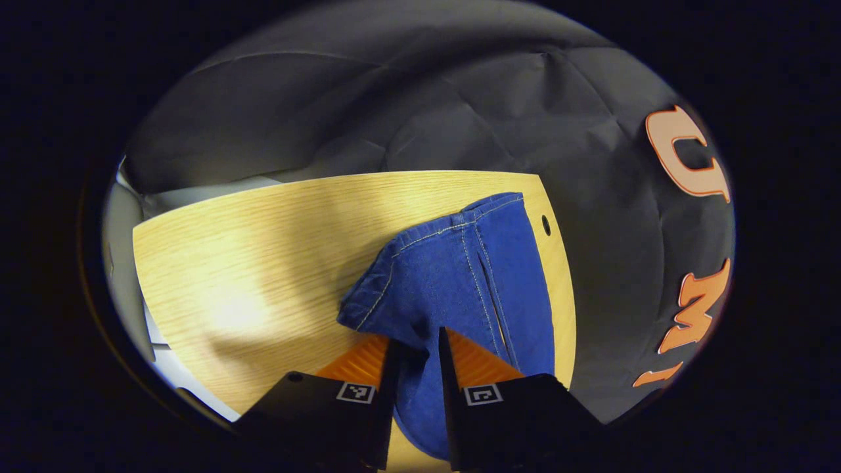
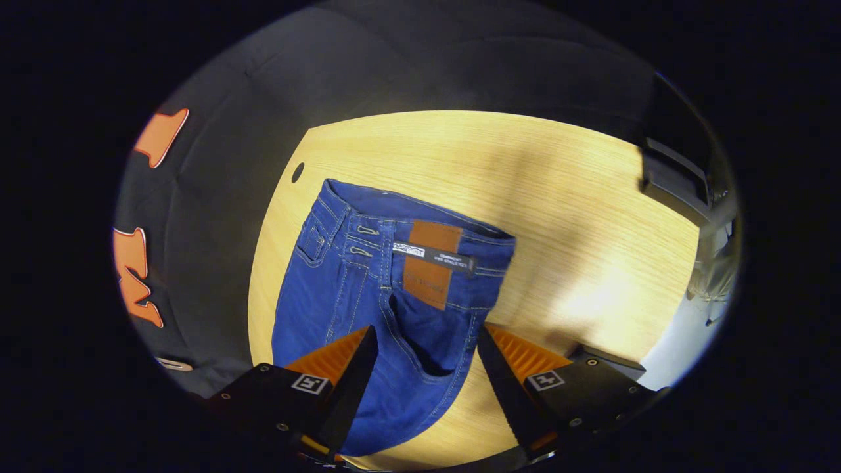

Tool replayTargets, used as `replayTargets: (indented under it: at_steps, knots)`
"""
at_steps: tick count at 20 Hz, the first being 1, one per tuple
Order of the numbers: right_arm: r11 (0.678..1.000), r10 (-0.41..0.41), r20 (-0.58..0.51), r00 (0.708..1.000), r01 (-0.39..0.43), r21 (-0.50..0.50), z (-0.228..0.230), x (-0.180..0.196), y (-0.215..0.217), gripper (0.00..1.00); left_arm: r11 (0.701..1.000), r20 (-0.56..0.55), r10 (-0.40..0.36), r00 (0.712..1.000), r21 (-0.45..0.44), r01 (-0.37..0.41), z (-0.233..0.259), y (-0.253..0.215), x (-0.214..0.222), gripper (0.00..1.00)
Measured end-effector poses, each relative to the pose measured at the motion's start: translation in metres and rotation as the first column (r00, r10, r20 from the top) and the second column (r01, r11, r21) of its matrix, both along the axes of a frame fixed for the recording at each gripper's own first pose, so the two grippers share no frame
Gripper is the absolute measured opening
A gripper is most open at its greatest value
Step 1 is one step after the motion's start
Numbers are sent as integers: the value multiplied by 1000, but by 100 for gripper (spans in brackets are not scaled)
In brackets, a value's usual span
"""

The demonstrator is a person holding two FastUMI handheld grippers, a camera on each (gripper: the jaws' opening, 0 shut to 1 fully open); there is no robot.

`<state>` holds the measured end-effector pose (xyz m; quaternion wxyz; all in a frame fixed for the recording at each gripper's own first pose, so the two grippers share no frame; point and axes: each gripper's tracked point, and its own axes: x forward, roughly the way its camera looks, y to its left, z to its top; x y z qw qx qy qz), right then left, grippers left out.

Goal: Grasp the waist and the cuffs of the jeans and fold them to make the two legs overlap; first hold the waist and fold one-third of the jeans toward the cuffs, then hold the cuffs and fold the remaining one-third in the same direction to finish folding.

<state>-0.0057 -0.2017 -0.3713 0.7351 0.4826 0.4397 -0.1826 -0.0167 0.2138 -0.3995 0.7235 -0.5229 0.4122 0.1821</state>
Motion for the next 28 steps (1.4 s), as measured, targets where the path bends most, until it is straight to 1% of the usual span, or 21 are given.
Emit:
replayTargets:
  at_steps: [1,2,3,4,5,6,7,8,9,10,11,12,13,14,16,18,19,21,23,26,28]
  knots:
    - [1000,14,-20,1000,-15,-10,-4,0,-1,79,999,-33,40,999,12,-40,-8,8,0,17]
    - [1000,16,-28,999,-16,-15,-7,1,0,74,999,-25,36,999,13,-36,0,7,-3,0]
    - [1000,4,-39,999,-5,-18,-11,2,-2,58,999,-24,29,999,18,-28,7,9,-6,4]
    - [1000,-8,-37,999,8,-11,-11,1,-3,43,1000,-30,9,1000,29,-8,5,8,-8,3]
    - [1000,-3,-28,1000,3,4,-15,4,1,27,999,-29,-5,1000,40,6,8,8,-7,3]
    - [1000,-11,-17,1000,11,7,-8,2,-3,26,999,-22,-17,1000,47,18,11,7,-6,3]
    - [1000,-14,-9,1000,14,17,-8,2,-1,16,998,-1,-31,1000,57,31,18,8,-3,3]
    - [1000,-23,3,1000,23,18,-5,2,-2,23,996,14,-44,999,72,43,24,7,-2,3]
    - [999,-41,-13,999,41,-5,-17,10,-11,23,995,28,-64,998,81,62,30,7,-1,2]
    - [997,-70,1,998,70,17,3,0,-11,16,992,43,-87,995,100,82,39,8,-4,3]
    - [998,-56,35,998,54,38,1,12,-2,9,988,54,-107,993,119,100,45,8,-2,3]
    - [999,-37,29,999,37,15,8,5,-5,10,985,64,-120,991,135,110,53,9,1,3]
    - [1000,-9,36,999,8,23,11,6,-1,9,982,72,-130,989,145,118,60,8,2,3]
    - [999,-24,58,998,23,29,18,12,-2,9,980,84,-140,987,156,126,68,9,4,3]
    - [999,-34,101,994,30,45,31,22,-2,9,976,108,-144,984,178,123,87,12,7,3]
    - [999,-24,115,993,19,48,37,23,-2,9,974,105,-139,985,191,117,100,15,10,3]
    - [999,-23,114,993,17,50,40,24,-3,9,974,102,-127,987,199,105,104,20,10,3]
    - [997,-30,144,989,18,80,53,36,-1,10,973,108,-115,987,211,90,116,24,17,3]
    - [996,-14,173,985,-2,92,64,46,1,10,967,108,-129,986,235,100,126,23,25,3]
    - [994,26,195,980,-46,101,81,60,9,9,951,91,-171,981,274,141,134,11,35,3]
    - [994,33,193,981,-53,98,86,69,11,9,954,95,-167,981,266,137,138,8,48,3]
